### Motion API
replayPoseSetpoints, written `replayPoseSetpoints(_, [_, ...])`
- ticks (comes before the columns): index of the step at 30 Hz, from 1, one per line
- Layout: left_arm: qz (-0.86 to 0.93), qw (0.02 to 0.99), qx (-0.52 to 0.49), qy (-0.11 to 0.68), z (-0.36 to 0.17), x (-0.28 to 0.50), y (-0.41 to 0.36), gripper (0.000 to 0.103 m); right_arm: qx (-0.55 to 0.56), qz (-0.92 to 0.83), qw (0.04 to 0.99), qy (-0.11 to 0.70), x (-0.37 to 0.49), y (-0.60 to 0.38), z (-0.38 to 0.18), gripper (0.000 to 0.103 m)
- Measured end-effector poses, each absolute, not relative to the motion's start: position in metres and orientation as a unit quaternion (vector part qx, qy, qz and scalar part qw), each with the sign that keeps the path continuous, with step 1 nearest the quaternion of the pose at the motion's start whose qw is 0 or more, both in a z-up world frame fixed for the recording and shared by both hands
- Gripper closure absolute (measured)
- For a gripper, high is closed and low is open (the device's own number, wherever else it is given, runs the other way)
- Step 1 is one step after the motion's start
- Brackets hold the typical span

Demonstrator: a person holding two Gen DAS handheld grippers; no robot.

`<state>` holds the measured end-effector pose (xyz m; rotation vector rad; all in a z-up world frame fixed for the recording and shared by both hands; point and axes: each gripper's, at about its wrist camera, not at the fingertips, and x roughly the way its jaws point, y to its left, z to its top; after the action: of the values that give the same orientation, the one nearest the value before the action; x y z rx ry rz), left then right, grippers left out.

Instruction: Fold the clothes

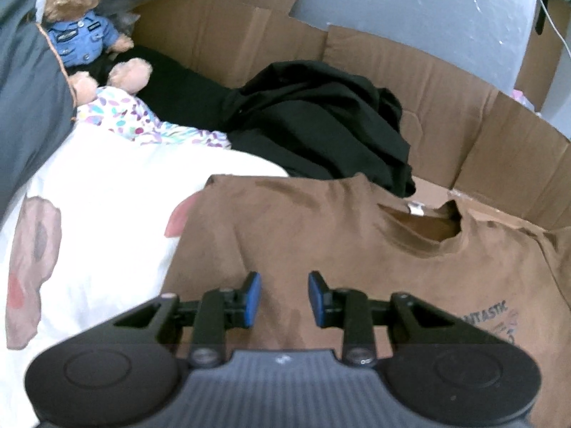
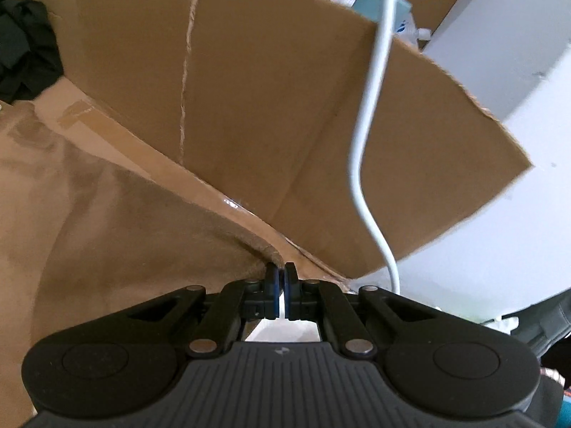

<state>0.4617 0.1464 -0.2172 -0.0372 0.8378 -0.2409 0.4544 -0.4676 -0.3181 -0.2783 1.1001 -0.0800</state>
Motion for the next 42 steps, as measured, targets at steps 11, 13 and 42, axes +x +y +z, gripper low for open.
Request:
replayPoseSetpoints(11, [-0.097, 0.903, -0.048, 0.416, -0.217, 0.438, 0.177, 0.070, -0.081, -0.021, 0.850, 0.520, 0.394, -0.444, -0.314, 0.093])
replayPoseSetpoints(13, [-0.093, 0.903, -0.049, 0.417, -0.215, 0.432, 0.182, 0.067, -0.076, -0.014, 0.846, 0.527, 0.381, -0.441, -0.318, 0.093])
replayPoseSetpoints(42, [-0.021, 0.881, -0.123, 0.457, -0.273, 0.415, 0.251, 0.056, -0.069, -0.047, 0.814, 0.575, 0.328, -0.443, -0.328, 0.095])
